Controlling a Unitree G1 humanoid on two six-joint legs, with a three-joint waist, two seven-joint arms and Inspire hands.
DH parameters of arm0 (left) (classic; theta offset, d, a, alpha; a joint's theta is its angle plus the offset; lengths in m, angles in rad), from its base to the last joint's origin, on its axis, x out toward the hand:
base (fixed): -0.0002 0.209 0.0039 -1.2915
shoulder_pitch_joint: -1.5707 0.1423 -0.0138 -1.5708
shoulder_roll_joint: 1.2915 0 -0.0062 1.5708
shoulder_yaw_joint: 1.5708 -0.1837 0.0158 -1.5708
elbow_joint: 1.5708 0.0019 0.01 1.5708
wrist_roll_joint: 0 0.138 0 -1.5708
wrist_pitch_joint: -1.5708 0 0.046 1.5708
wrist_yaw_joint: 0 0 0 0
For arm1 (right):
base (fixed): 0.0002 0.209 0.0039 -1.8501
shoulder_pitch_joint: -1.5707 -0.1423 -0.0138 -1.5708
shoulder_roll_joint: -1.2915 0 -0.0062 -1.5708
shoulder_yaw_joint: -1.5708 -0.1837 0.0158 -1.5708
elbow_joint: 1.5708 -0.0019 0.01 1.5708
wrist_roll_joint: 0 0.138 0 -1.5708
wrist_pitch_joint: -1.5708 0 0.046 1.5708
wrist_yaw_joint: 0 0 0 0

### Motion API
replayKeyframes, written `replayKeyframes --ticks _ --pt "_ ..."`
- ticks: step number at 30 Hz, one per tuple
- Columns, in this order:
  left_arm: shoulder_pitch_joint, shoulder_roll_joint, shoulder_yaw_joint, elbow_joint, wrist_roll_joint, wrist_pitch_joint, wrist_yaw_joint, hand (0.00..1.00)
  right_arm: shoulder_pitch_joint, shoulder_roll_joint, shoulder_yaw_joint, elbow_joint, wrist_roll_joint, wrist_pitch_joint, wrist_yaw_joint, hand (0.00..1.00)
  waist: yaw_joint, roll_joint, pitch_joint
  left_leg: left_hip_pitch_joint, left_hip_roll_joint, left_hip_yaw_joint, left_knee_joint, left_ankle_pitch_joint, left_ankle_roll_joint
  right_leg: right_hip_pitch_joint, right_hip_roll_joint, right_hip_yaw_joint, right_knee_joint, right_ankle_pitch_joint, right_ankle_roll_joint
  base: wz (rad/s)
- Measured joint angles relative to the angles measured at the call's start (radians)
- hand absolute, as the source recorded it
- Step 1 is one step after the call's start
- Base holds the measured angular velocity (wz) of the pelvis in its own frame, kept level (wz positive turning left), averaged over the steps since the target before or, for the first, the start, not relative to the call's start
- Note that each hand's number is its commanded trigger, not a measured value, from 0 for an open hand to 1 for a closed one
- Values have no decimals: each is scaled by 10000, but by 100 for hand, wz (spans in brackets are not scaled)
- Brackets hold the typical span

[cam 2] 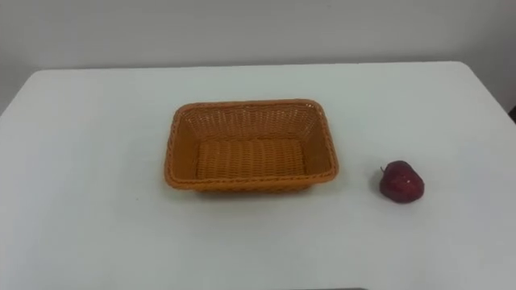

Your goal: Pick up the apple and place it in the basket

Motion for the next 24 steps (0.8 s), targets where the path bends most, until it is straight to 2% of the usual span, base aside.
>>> replayKeyframes --ticks 3,7,9,13,15,17,20,22,24 --pt "190 40 945 -23 -12 -266 42 0 66 -10 -1700 -719 2934 -354 -541 0 -316 -44 -17 45 -22 -37 -15 -4 5 -11 -26 -77 -1 -47 4 3" --pt "314 238 1337 -32 -37 -625 234 0 108 -22 -2696 -1401 4135 -952 -1307 0 -605 -170 -49 43 -92 -30 -20 -3 4 -7 -25 -65 -4 -56 3 1" --pt "325 398 1334 -73 -206 -787 295 0 263 -42 -3107 -2005 4472 -1303 -1993 0 -737 -188 -38 40 -95 -33 -21 -3 5 -10 -28 -52 -5 -56 4 0" --pt "328 495 1424 -233 -227 -1034 372 0 279 -73 -3760 -3025 4422 -1707 -3240 0 -759 -299 -84 -125 -111 -36 -27 -3 7 -206 -24 7 36 -59 7 -4" --pt "335 500 1701 -238 -195 -1080 376 0 335 -119 -4172 -3636 4353 -2024 -4058 0 -779 -369 -101 -158 -120 -38 -71 -2 9 -271 -25 17 70 -64 16 0" --pt "359 521 1841 -237 -196 -1128 410 0 305 -150 -4495 -3992 4140 -2298 -4622 0 -771 -376 -87 -161 -121 -39 -89 -2 9 -299 -23 11 85 -67 20 0" --pt "369 631 1842 -233 -204 -1298 511 0 155 -343 -4583 -4293 3986 -2712 -5498 0 -758 -481 -114 -265 -115 -13 -55 0 11 -383 -25 9 201 -69 23 0" --pt "366 651 1932 -230 -155 -1363 586 0 73 -378 -4638 -4730 3327 -2770 -6184 0 -756 -512 -130 -350 -125 -24 -14 1 13 -445 -30 3 215 -67 22 0" --pt "371 672 1933 -207 -22 -1394 678 0 71 -454 -4612 -5566 2259 -3051 -6987 0 -712 -443 -106 -363 -130 -34 -8 1 15 -454 -35 -4 213 -65 24 0"
